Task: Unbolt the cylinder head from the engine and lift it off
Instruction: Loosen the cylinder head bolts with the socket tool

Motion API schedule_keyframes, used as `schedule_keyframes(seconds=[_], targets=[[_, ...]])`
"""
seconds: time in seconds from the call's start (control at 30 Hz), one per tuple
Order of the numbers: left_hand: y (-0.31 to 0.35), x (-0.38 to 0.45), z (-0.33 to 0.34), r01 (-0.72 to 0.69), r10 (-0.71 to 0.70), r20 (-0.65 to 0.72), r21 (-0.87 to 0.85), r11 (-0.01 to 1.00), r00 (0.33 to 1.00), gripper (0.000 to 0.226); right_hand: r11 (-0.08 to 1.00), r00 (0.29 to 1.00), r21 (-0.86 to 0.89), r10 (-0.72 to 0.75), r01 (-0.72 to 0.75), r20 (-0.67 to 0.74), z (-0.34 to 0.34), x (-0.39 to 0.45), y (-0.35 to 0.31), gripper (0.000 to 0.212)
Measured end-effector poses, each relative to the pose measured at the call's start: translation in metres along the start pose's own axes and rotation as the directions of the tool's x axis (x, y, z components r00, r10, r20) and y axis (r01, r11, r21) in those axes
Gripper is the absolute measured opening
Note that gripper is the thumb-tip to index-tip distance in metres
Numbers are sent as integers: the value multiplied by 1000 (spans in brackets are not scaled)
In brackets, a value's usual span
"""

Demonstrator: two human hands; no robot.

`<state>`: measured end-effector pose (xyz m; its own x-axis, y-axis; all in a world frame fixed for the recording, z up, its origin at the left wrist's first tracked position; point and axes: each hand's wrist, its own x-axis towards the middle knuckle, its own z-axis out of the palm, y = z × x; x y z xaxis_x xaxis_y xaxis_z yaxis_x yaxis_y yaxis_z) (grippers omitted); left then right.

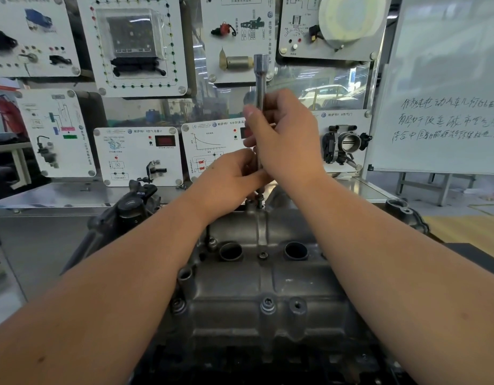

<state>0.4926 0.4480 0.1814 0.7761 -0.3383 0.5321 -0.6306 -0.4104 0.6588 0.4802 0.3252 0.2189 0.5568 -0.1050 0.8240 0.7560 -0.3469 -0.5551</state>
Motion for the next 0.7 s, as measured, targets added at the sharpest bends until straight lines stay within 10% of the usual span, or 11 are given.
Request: schedule_keyframes(seconds=[0.7], targets=[[1, -1, -2, 41, -40, -16, 24, 999, 999, 16, 1000, 1000, 20, 13, -13, 2, -1, 0, -2, 13]])
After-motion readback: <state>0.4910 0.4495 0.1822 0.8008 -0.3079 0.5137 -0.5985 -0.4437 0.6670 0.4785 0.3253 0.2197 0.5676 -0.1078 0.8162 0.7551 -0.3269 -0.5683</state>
